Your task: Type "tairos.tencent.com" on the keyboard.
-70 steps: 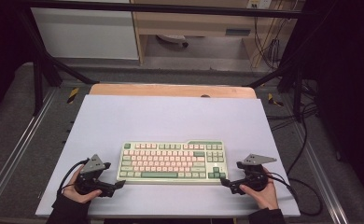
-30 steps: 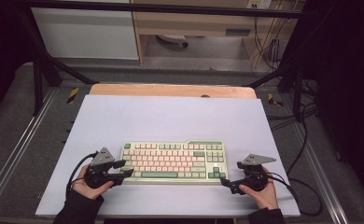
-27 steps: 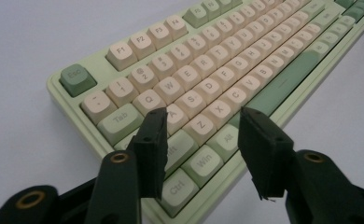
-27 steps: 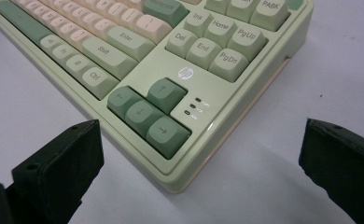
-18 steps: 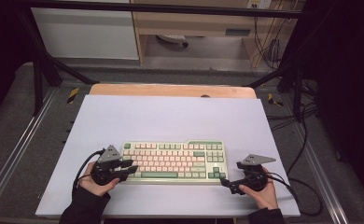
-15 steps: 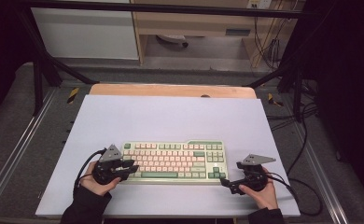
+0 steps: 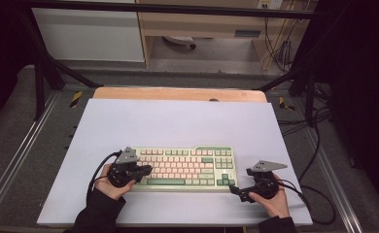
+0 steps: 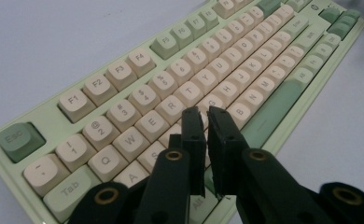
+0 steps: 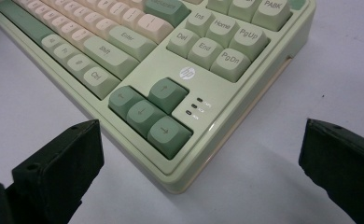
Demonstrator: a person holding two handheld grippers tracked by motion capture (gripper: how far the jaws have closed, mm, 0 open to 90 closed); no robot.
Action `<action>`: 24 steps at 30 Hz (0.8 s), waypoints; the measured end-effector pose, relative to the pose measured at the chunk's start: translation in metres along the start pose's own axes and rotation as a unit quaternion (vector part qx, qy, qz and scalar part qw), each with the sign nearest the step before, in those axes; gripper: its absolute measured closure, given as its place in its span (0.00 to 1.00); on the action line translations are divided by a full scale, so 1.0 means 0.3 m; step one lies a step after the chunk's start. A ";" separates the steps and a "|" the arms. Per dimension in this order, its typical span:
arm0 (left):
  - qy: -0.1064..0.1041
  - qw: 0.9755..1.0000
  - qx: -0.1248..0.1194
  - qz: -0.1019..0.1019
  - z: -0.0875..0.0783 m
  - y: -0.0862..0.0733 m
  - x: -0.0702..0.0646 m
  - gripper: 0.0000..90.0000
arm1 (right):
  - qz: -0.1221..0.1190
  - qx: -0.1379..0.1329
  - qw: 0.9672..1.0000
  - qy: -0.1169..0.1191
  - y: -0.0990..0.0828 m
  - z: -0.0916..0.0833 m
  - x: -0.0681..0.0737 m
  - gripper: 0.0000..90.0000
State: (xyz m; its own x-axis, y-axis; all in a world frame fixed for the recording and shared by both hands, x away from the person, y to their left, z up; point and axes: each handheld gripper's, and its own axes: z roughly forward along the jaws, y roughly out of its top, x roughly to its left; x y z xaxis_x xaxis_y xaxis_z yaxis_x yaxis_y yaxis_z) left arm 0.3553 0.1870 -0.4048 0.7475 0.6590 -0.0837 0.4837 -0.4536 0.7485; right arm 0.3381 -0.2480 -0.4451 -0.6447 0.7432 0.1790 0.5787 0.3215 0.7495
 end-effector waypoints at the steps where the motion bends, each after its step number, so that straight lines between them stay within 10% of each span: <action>1: -0.001 1.000 0.001 0.001 0.004 0.004 -0.001 0.94 | 0.000 0.000 1.000 0.000 0.000 0.000 0.000 0.00; 24: -0.001 1.000 0.009 0.001 0.111 0.068 -0.009 1.00 | 0.000 0.004 1.000 0.001 -0.001 0.002 0.001 0.00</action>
State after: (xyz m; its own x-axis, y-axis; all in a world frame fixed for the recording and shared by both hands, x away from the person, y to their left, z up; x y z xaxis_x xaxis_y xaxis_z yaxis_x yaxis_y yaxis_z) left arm 0.3782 0.1558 -0.4113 0.7493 0.6569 -0.0841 0.4903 -0.4650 0.7371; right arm 0.3381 -0.2475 -0.4456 -0.6447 0.7429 0.1803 0.5833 0.3256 0.7441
